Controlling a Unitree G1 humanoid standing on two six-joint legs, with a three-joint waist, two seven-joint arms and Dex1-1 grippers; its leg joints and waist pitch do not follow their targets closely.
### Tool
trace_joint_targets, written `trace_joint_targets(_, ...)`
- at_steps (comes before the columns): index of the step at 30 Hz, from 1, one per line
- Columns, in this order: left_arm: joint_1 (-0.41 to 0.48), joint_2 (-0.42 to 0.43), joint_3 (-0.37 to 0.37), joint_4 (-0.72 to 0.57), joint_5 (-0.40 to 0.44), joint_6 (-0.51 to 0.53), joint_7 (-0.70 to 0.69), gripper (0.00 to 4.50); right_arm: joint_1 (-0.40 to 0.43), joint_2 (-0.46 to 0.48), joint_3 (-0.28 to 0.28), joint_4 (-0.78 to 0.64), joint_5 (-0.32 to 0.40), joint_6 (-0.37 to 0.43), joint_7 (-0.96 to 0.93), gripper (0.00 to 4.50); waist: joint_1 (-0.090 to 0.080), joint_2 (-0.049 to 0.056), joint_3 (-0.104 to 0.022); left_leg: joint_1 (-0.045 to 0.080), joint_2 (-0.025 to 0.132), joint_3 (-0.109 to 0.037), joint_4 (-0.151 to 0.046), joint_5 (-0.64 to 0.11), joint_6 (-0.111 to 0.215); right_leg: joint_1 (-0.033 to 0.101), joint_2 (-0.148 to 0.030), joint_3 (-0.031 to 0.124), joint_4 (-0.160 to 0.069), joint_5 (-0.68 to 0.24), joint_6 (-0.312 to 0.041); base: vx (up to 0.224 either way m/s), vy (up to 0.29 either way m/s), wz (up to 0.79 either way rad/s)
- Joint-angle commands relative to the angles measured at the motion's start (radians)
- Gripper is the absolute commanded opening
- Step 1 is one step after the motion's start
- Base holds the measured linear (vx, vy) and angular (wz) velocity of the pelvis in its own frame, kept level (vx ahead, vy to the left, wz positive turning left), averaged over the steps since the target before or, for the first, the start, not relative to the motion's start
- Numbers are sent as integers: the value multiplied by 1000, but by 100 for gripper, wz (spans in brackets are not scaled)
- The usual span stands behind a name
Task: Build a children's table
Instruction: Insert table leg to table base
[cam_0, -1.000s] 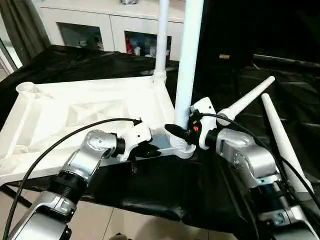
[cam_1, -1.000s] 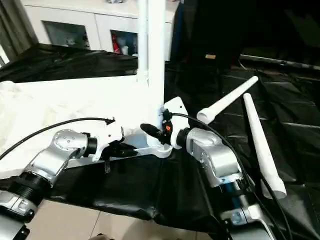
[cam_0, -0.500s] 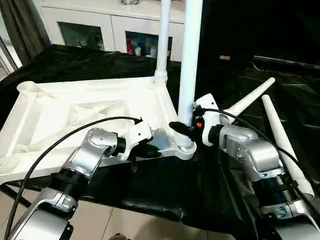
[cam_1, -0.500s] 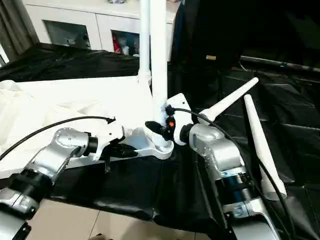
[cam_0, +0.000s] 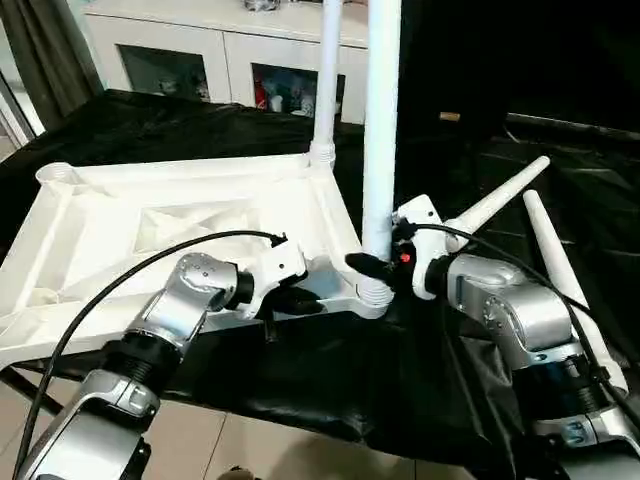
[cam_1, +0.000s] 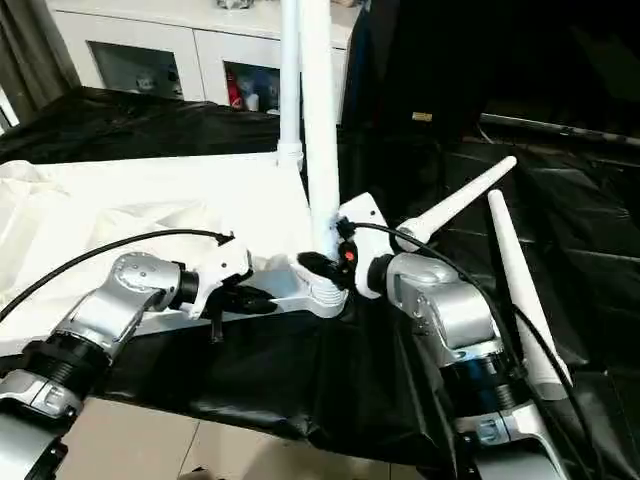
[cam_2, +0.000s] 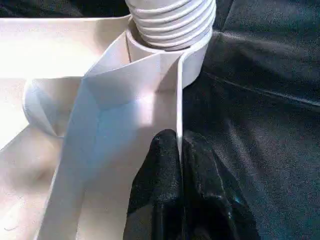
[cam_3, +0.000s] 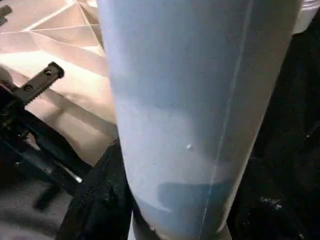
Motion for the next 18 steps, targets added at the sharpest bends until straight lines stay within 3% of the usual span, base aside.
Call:
trace_joint_targets(1,-11,-14,-12,14,9,-7,6,0,10,-6,-4,7,-10,15,-11,192,-4,-5,-67,15,35,-10,-75,-228,-21,43,-80,51,-84,-350,-135,0,0,0)
trace_joint_targets(10,-15,-23,-7,11,3,-13,2,0,1,51,-61,86,35,-29,-17,192,-5,0,-68,13,36,-11,-75,-230,-24,45,-82,51,-82,-328,-149,0,0,0)
trace_joint_targets(17,-21,-32,3,15,-1,-21,12,0,14,83,-96,154,55,-109,-14,191,-8,2,-66,18,35,-12,-76,-266,-28,41,-83,49,-91,-388,-138,0,0,0)
trace_joint_targets(18,-20,-33,4,12,-3,-18,11,0,20,87,-101,156,59,-118,-10,191,-7,7,-65,18,35,-13,-77,-269,-29,40,-82,49,-90,-388,-139,0,0,0)
